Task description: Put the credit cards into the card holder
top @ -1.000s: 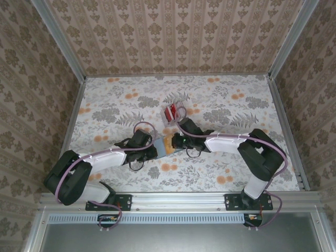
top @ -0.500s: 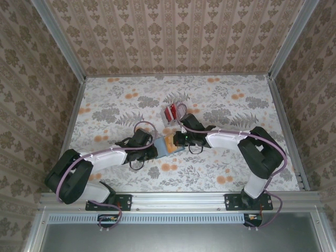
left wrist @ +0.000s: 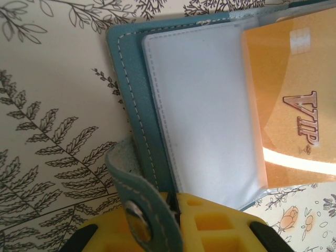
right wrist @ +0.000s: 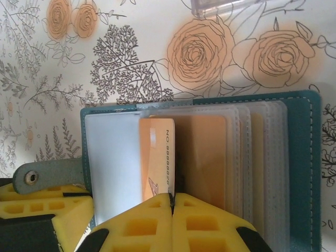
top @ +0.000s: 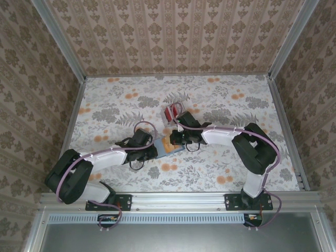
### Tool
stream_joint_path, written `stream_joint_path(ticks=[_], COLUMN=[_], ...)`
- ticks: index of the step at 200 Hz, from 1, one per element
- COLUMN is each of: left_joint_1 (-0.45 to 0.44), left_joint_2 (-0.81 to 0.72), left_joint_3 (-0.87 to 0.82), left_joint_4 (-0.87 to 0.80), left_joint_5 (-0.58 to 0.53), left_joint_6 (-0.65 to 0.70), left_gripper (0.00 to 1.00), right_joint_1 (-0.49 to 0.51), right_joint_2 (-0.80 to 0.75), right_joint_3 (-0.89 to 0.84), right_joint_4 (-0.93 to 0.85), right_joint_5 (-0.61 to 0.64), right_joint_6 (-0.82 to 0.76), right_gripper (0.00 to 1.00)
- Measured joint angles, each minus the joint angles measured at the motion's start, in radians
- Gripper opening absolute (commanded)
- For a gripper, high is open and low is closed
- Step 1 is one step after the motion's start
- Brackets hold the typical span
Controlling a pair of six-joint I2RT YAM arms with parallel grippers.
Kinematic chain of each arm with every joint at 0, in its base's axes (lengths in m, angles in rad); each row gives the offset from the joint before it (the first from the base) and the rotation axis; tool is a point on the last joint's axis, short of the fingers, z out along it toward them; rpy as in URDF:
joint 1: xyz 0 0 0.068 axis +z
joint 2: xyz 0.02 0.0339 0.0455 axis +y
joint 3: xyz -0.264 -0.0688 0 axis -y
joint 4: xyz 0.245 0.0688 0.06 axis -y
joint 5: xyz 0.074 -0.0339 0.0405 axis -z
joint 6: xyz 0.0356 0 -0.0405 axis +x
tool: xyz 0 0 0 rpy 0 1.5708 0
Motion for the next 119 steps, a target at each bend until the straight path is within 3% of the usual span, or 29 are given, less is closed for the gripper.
stream_joint_path(ticks=[119], left_joint_1=[0.000], left_joint_2=[0.000], left_joint_3=[0.000], left_joint_4=[0.000], left_joint_5=[0.000], left_joint_6=[0.000], left_gripper=[0.13], right_joint_1=[0.045], right_joint_2=[0.066], right_joint_3=[0.060], right_joint_4=[-0.026], right_joint_5=[0.010], right_joint_6=[-0.004], right_gripper=[0.04])
